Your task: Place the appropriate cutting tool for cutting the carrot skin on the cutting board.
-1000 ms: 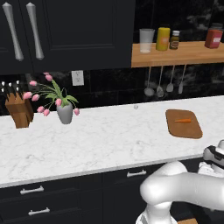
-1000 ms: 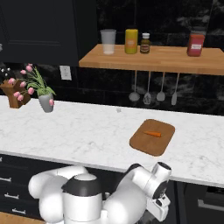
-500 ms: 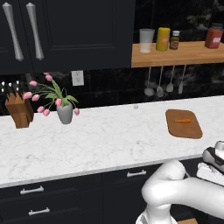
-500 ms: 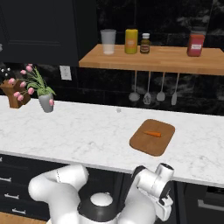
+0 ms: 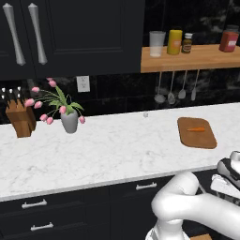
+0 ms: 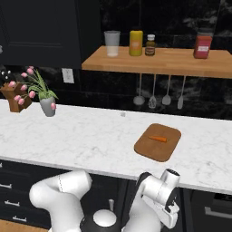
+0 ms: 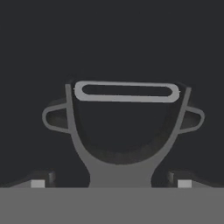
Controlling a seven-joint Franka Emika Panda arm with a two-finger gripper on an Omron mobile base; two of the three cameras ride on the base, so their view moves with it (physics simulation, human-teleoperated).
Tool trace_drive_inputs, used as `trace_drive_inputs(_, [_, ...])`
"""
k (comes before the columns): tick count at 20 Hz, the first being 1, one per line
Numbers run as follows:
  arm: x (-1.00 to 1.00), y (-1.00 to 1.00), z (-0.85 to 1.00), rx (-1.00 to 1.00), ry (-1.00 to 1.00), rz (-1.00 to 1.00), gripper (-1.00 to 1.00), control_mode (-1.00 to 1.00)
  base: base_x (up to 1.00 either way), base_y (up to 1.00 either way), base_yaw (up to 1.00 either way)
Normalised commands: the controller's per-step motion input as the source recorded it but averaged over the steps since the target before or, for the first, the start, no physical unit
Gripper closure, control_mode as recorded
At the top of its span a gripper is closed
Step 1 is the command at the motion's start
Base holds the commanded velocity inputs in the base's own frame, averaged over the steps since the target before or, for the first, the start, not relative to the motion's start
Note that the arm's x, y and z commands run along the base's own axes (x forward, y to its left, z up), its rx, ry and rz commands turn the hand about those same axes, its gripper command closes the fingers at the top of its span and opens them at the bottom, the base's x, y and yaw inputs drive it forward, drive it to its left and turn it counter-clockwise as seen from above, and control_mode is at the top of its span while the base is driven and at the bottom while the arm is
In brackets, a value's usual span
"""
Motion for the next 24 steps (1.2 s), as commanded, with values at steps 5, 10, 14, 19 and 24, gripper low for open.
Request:
trace_drive_inputs(5, [0.00,0.22,-0.83,-0.09,0.11,0.00,1.00,-1.00,0.00,0.00,0.00])
trace_drive_inputs(10, [0.00,0.33,-0.42,0.00,0.04,0.00,1.00,-1.00,0.00,0.00,0.00])
trace_drive_inputs(14, [-0.22,0.14,0.03,0.00,0.00,-0.04,1.00,-1.00,0.00,0.00,0.00])
trace_drive_inputs(19, [-0.73,0.00,0.91,0.00,0.00,-0.07,1.00,-1.00,0.00,0.00,0.00])
trace_drive_inputs(24, [-0.62,0.00,1.00,0.00,-0.05,-0.06,1.00,-1.00,0.00,0.00,0.00])
